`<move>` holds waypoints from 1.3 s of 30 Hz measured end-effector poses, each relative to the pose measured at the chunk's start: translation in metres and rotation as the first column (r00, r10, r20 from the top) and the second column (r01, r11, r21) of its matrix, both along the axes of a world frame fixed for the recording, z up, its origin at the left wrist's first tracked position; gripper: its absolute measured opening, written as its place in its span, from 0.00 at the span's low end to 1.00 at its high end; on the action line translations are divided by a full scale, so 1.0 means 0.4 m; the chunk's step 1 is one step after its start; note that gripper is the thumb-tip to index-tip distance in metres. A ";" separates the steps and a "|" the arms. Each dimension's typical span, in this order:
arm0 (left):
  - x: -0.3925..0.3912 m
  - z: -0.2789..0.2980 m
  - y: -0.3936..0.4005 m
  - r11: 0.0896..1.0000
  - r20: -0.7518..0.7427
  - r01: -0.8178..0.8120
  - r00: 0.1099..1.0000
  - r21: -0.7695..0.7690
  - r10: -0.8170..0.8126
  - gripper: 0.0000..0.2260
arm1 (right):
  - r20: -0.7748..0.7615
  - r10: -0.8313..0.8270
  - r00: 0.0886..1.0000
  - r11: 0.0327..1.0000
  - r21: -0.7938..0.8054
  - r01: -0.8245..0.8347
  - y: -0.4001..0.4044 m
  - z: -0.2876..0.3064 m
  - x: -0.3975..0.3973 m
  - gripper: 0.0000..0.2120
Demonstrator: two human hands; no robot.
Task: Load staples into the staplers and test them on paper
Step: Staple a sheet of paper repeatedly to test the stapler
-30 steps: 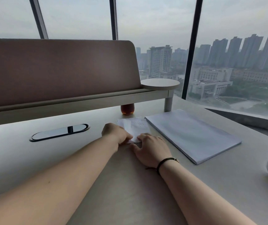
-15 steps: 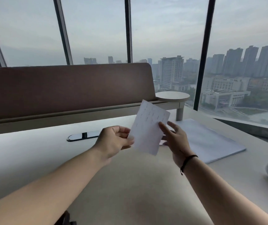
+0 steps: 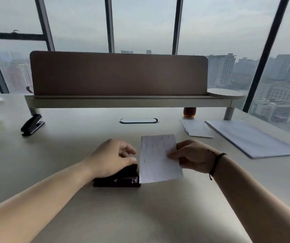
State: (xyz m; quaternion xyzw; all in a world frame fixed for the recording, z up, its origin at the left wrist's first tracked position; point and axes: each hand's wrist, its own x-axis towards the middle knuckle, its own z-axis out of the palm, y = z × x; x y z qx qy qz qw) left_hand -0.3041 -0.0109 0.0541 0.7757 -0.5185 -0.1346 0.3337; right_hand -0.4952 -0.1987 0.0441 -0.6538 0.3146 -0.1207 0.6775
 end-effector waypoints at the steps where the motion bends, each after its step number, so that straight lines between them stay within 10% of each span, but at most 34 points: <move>1: 0.004 -0.011 0.012 1.000 0.051 -0.001 0.999 -0.004 0.001 0.03 | -0.023 0.012 1.000 1.000 -0.001 -0.012 0.010 -0.010 0.007 0.09; 39: -0.009 -0.052 -0.100 1.000 0.271 0.025 0.962 -0.010 -0.022 0.32 | -0.024 0.017 1.000 0.983 -0.181 -0.021 0.127 -0.055 0.046 0.21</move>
